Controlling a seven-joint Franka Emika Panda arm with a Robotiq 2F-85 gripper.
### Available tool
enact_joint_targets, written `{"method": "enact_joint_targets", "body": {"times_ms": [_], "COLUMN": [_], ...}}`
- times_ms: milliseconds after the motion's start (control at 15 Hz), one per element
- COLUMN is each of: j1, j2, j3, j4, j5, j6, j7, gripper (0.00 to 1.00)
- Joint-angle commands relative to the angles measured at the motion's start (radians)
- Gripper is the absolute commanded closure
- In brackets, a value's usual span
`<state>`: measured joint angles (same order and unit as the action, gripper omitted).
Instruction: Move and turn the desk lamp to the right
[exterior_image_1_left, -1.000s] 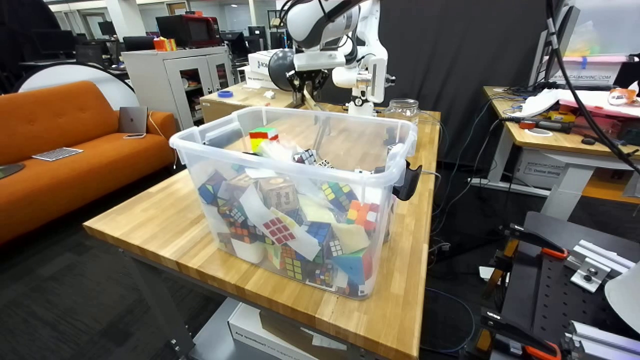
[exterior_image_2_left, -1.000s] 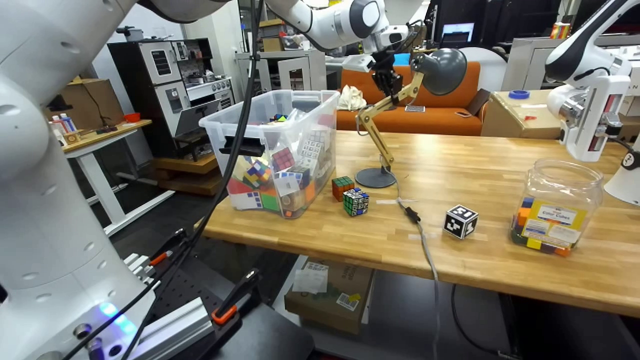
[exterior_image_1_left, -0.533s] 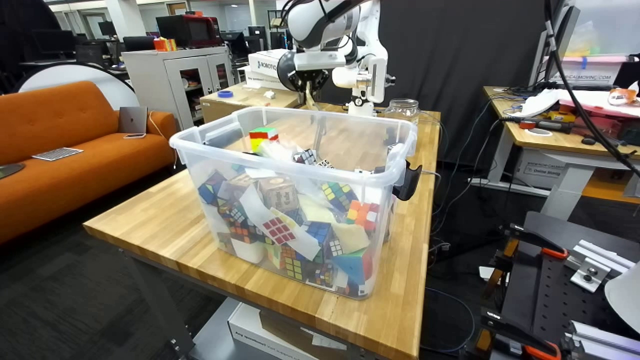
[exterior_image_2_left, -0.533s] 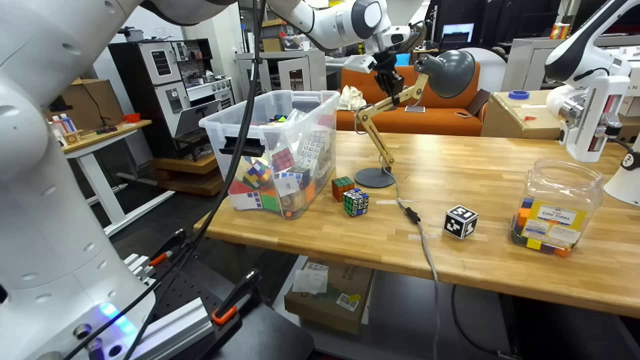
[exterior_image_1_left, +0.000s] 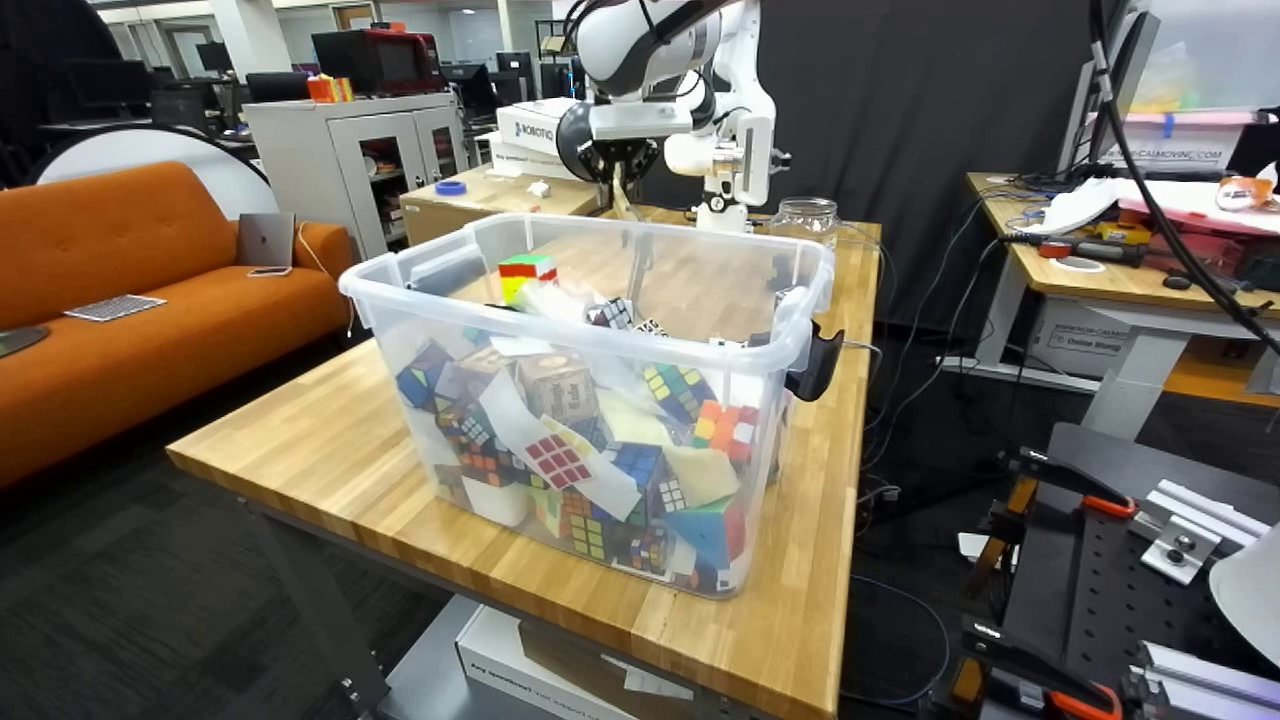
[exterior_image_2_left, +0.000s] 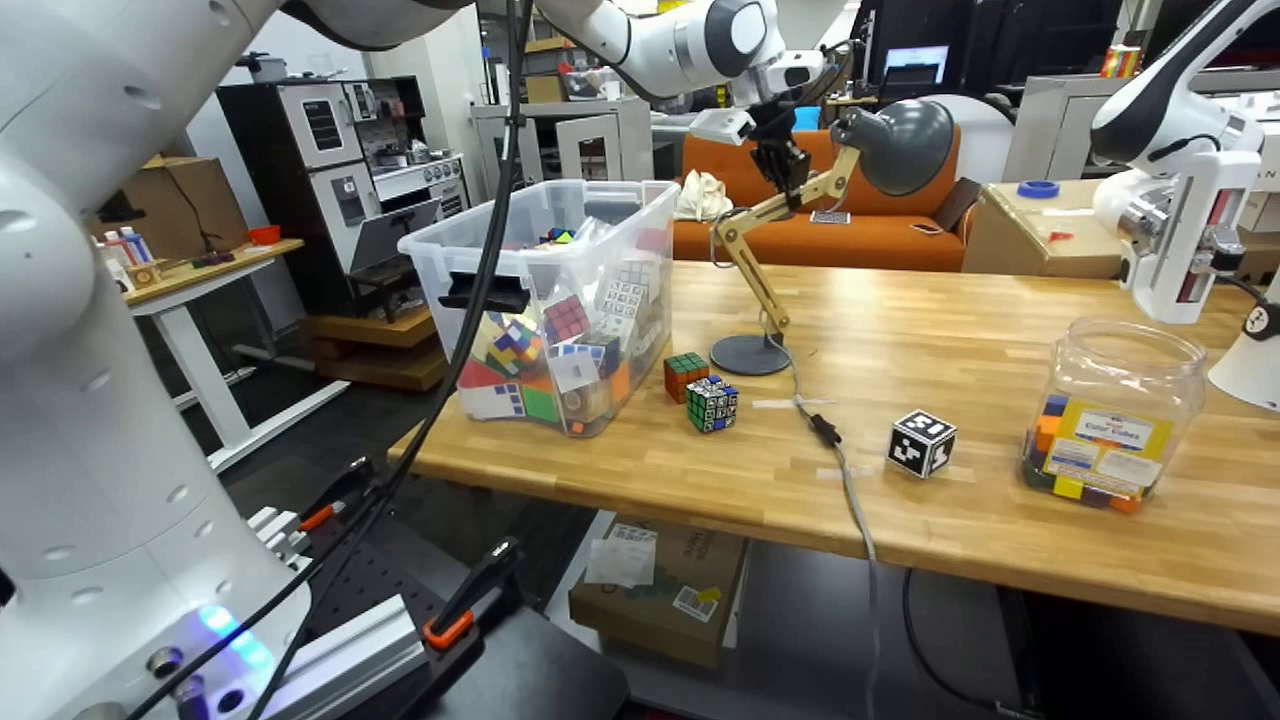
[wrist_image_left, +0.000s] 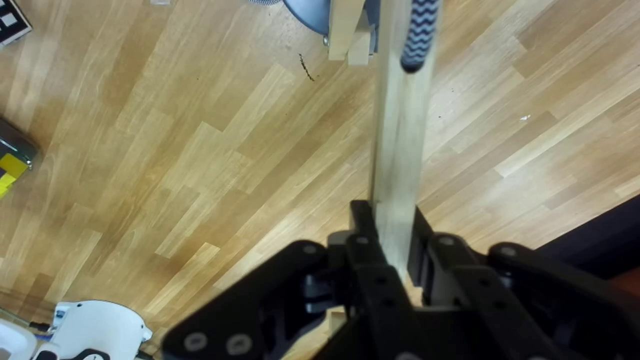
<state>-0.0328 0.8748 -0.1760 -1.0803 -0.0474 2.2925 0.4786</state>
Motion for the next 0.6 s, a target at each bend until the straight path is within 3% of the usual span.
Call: {"method": "enact_joint_targets", "body": {"times_ms": [0, 533], "j1": [-0.008, -0.022], "j2": [0.006, 0.001], "j3": [-0.008, -0.016], "j4": [0.033, 0.028], "j5": [0.005, 0.002], "j6": [-0.024, -0.021], "j7": [-0.010, -0.006], "gripper": [0.95, 0.95]}}
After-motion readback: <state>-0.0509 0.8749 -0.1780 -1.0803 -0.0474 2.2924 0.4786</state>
